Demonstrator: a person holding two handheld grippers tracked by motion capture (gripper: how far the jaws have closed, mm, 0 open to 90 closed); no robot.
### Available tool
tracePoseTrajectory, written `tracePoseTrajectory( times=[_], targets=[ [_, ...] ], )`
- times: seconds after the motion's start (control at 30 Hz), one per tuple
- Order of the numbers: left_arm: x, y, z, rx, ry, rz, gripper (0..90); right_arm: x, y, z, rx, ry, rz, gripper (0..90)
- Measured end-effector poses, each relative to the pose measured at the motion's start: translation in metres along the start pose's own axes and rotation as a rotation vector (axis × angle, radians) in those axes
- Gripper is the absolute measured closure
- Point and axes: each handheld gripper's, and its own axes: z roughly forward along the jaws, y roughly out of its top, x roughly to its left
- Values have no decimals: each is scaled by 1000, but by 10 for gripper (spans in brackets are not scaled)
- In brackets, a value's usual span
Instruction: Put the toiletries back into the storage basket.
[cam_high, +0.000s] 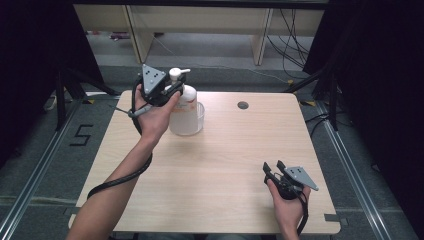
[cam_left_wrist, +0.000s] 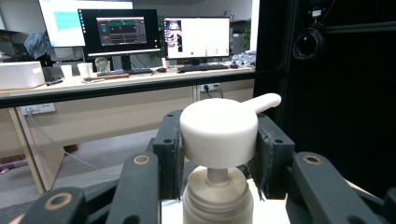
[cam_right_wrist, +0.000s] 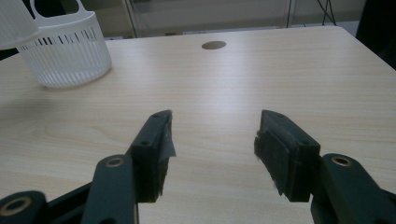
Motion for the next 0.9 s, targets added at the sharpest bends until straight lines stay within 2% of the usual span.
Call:
tracePoseTrajectory(
  times=[0.03,0.07,0.1,0.13,0.2,0.3,0.37,0.4,0.47,0.57,0.6,0.77,0.83,0.9],
  targets=[
    [0,2,0,0,2,-2,589,4,0,-1,20,-3,45,456],
    [0,3,0,-2,3,-3,589,3,0,-1,20,-3,41,456],
    [0,3,0,-4,3,-2,589,1,0,-1,13,-4,7,456],
    [0,4,0,-3,4,-1,589,0,0,0,4,7,8,455],
    [-1,6,-1,-4,4,1,589,0,0,0,5,-1,-2,455],
    [-1,8,-2,-8,7,3,590,0,0,-1,10,-9,-2,455],
    [-1,9,-2,-9,8,3,589,1,0,0,14,-3,15,454],
    [-1,11,-2,-12,5,6,589,-1,0,0,11,-7,-5,454],
    [-2,13,-3,-17,5,6,590,-1,0,1,0,11,0,453],
    [-2,15,-3,-21,6,5,590,-1,0,0,7,3,-3,454],
    [-1,18,-3,-26,5,7,590,1,0,0,13,5,22,453],
    [-2,21,-2,-36,5,8,589,1,-1,1,2,7,26,453],
    [-2,23,-2,-41,7,6,589,2,0,-1,27,3,26,452],
    [-1,25,-2,-43,6,7,589,2,0,-1,25,1,28,452]
  ],
)
